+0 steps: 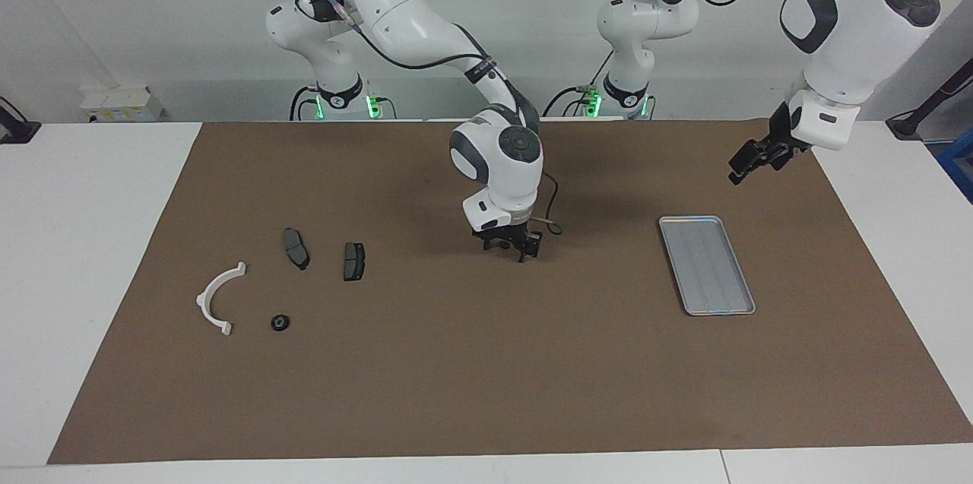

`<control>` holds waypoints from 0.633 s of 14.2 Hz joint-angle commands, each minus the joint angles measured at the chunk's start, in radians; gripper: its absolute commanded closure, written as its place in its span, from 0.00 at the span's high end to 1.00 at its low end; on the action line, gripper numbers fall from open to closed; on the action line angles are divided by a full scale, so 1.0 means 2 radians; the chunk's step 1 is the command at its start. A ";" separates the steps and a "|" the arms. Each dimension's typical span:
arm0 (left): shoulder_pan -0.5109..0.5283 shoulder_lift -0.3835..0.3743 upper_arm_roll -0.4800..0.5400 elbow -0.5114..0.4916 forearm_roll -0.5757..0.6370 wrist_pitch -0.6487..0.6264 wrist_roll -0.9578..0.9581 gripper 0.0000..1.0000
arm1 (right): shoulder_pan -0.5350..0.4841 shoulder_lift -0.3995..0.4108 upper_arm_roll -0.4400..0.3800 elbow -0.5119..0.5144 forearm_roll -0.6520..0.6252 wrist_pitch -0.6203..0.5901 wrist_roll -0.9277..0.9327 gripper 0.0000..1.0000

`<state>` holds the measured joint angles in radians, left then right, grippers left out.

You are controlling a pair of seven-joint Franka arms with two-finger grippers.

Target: Place bearing gear from tray to pile

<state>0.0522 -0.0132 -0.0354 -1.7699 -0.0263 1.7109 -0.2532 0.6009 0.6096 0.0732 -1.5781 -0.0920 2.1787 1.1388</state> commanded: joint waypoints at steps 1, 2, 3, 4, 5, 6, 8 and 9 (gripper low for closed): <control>0.002 -0.008 -0.001 -0.006 -0.007 -0.001 0.008 1.00 | -0.005 -0.009 0.006 -0.019 0.013 -0.006 -0.006 0.59; 0.002 -0.008 -0.001 -0.005 -0.007 0.000 0.008 1.00 | -0.005 -0.009 0.006 -0.019 0.013 -0.006 -0.006 0.54; 0.003 -0.008 0.000 -0.003 -0.007 -0.002 0.004 1.00 | -0.005 -0.009 0.006 -0.019 0.013 -0.004 -0.006 0.49; 0.003 -0.009 0.000 -0.003 -0.007 -0.002 0.004 1.00 | -0.005 -0.009 0.006 -0.019 0.013 -0.003 -0.006 0.40; 0.003 -0.009 0.000 -0.002 -0.007 -0.002 0.004 1.00 | -0.005 -0.009 0.006 -0.019 0.014 -0.001 -0.007 0.32; 0.002 -0.010 0.000 -0.002 -0.007 -0.002 0.004 1.00 | -0.007 -0.009 0.006 -0.019 0.014 0.000 -0.007 0.26; 0.002 -0.012 -0.001 -0.003 -0.007 -0.002 0.004 1.00 | -0.007 -0.009 0.006 -0.019 0.014 0.000 -0.008 0.11; 0.002 -0.012 -0.001 -0.002 -0.007 -0.002 0.004 1.00 | -0.008 -0.009 0.006 -0.019 0.014 0.000 -0.009 0.00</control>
<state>0.0522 -0.0182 -0.0360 -1.7699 -0.0263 1.7114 -0.2532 0.6004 0.6005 0.0788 -1.5792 -0.0818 2.1768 1.1388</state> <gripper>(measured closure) 0.000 0.802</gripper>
